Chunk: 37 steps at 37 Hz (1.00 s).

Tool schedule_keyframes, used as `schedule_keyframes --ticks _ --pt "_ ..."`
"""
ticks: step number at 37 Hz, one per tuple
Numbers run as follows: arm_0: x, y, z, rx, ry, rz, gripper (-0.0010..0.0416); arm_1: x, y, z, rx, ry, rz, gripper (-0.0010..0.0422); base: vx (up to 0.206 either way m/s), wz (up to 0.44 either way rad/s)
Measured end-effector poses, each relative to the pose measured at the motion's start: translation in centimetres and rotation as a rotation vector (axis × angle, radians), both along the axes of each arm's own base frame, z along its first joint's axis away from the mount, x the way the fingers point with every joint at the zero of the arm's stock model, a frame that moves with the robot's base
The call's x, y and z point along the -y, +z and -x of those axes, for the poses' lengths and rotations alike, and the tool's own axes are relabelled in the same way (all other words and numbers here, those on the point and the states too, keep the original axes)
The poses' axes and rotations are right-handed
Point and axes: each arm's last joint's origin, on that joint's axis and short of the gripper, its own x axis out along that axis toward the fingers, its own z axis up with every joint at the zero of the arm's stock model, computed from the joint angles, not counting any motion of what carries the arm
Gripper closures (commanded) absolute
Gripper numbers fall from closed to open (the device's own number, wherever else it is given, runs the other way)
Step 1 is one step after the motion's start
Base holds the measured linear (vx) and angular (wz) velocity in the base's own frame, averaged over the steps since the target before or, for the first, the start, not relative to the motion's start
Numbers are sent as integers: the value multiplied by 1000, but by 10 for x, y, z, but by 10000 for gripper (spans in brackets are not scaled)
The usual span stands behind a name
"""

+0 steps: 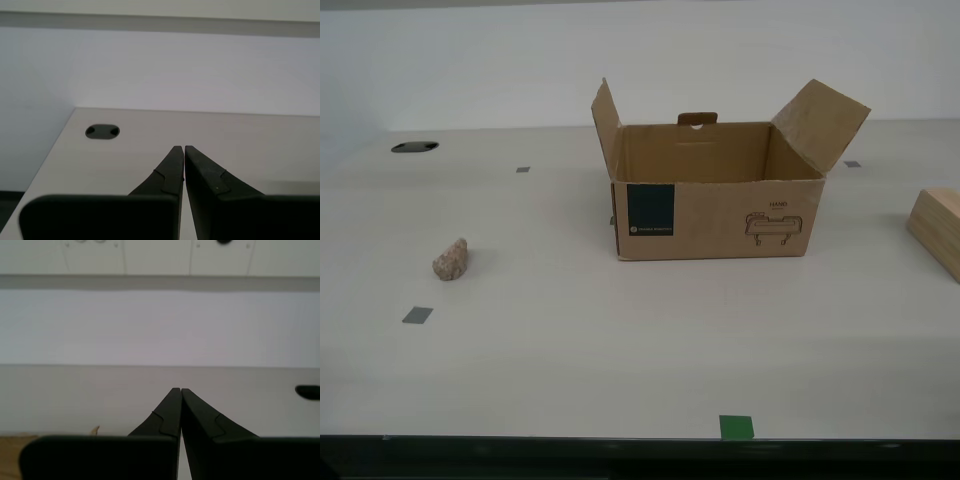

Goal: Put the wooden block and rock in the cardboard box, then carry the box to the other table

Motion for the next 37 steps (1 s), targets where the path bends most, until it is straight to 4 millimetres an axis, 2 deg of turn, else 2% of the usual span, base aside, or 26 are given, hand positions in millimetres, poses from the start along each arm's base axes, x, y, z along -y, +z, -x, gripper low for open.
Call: schedule_keyframes --ticks 9,19,28,37 --pt "0 35 12 -223 -3 -9 406 0 11 9 -151 10 25 412 0 0" --pt "0 71 32 -342 -9 -18 406 1 14 15 -306 -4 68 412 0 0" --pt "0 85 46 -504 -15 -25 406 5 14 10 -461 -90 131 412 0 0" --pt "0 94 42 -653 -20 -27 406 5 23 6 -515 -81 142 412 0 0"
